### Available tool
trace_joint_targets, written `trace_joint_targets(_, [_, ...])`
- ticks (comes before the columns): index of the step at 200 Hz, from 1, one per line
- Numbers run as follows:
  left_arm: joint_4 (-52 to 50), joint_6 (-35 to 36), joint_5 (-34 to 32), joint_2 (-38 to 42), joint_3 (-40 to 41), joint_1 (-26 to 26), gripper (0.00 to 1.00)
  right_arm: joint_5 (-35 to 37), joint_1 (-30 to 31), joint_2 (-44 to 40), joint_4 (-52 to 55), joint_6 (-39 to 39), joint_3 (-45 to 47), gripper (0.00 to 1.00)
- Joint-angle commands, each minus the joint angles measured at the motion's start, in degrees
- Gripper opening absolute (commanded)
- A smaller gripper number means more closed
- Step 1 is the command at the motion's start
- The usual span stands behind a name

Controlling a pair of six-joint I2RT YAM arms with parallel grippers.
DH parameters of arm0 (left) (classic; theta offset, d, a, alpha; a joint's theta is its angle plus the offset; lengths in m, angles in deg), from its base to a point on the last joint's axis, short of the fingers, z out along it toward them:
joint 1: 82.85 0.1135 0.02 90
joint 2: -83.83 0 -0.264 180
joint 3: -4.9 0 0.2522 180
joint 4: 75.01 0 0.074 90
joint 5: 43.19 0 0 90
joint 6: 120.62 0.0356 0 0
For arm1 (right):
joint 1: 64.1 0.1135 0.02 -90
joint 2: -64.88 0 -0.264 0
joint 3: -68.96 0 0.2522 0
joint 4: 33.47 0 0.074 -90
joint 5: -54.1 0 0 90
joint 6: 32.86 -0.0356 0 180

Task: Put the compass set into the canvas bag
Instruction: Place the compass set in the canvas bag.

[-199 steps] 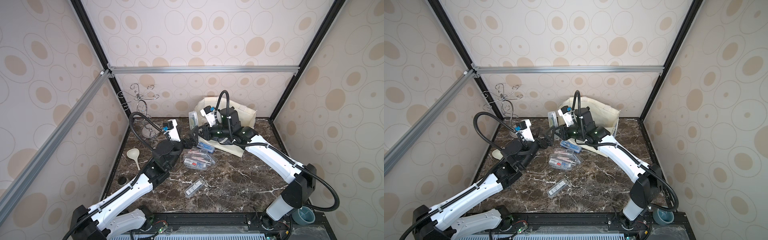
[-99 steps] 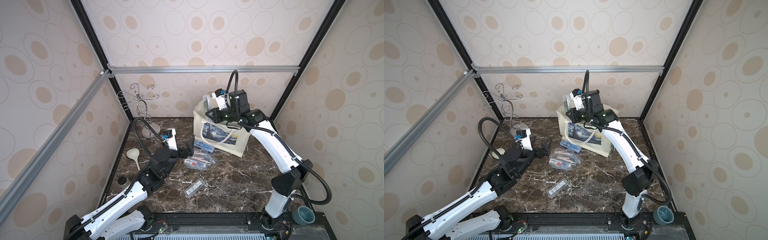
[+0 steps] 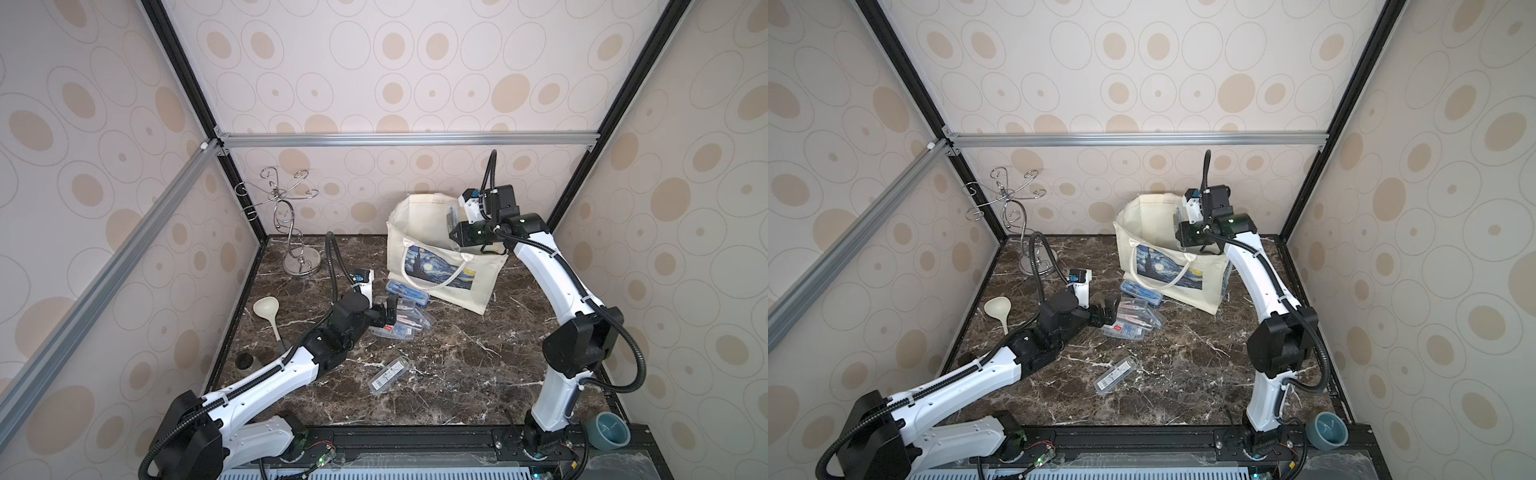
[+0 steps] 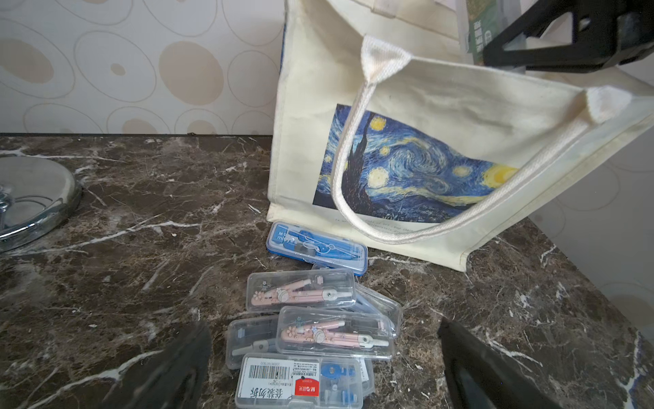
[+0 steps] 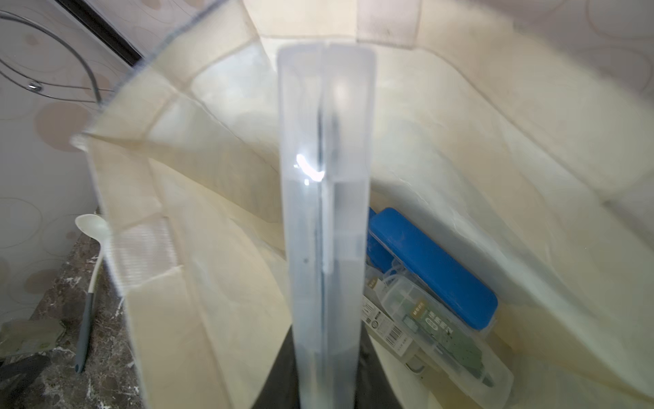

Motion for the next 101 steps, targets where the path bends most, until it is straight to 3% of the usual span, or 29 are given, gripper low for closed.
trace_joint_targets(1, [0.68,-0.30,0.99,-1.16,-0.31,0.32,1.00,1.08,-1.67,2.26,2.89,2.62,1.27,0.14])
trace_joint_targets(101, [-1.93,-1.62,0.22,-6.77,-1.53,0.32,1.00,11.61,-2.20,9.87,10.50,7.31,-1.91,0.17])
